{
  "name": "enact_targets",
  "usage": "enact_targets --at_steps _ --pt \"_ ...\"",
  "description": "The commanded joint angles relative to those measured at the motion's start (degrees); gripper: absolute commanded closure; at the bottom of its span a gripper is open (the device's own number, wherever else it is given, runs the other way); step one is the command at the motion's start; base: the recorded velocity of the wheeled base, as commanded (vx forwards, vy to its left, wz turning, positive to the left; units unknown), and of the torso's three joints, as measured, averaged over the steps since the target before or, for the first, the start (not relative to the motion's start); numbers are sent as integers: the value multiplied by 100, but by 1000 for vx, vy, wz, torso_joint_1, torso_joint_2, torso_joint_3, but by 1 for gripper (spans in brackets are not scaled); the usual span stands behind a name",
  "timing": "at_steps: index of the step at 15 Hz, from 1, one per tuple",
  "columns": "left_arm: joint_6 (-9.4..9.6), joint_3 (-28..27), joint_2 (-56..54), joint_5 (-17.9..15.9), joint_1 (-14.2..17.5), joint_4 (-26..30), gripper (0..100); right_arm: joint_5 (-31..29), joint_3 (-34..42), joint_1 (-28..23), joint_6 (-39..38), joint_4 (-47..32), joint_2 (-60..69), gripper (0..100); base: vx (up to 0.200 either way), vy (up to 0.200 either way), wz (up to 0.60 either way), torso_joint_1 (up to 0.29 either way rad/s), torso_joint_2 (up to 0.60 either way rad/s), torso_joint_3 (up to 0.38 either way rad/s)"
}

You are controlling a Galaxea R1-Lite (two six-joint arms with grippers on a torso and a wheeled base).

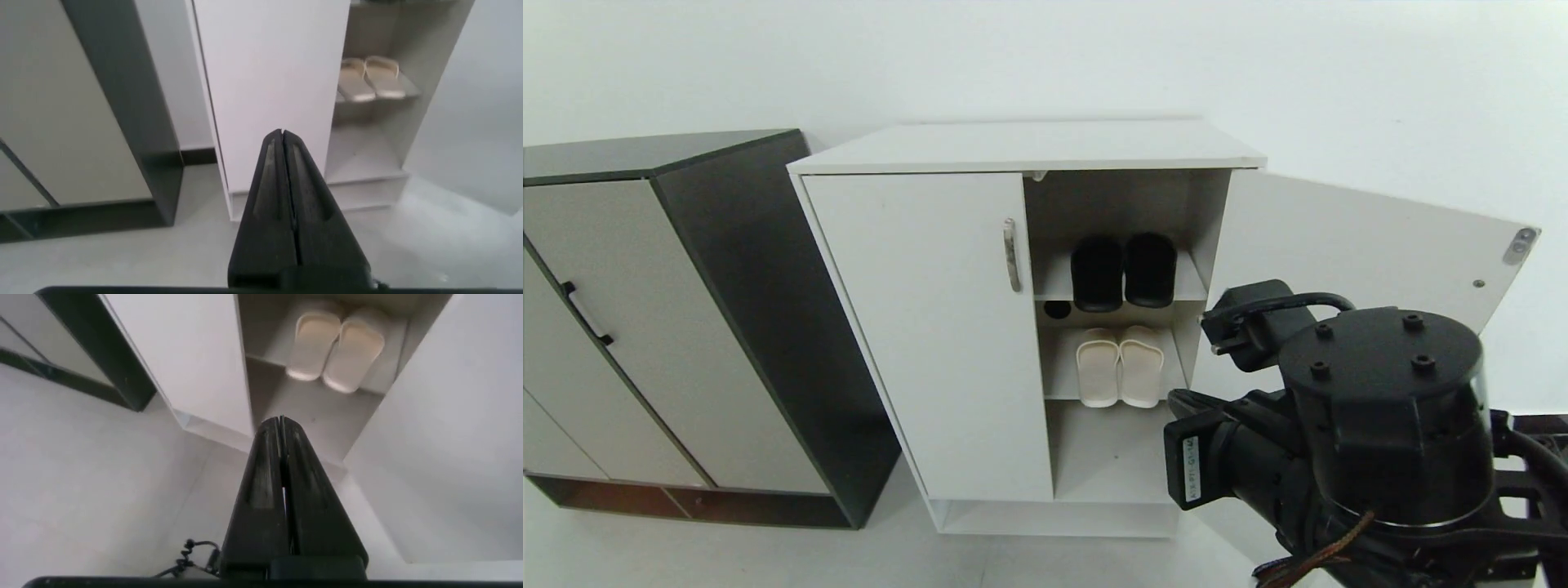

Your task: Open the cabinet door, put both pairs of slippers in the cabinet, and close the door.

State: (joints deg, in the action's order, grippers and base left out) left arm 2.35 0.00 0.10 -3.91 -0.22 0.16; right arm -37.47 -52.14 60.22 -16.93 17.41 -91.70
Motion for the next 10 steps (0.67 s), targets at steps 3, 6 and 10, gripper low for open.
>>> enact_targets --at_steps 3,6,10 --pt "2 0 8 -4 -4 2 100 -6 46 -2 15 -1 -32 100 0 0 0 116 -465 -347" --pt "2 0 8 5 -4 2 100 -6 46 -2 23 -1 -24 100 0 0 0 131 -468 -330" --pt "2 0 8 5 -4 2 100 -6 55 -2 32 -1 -24 100 0 0 0 160 -476 -316"
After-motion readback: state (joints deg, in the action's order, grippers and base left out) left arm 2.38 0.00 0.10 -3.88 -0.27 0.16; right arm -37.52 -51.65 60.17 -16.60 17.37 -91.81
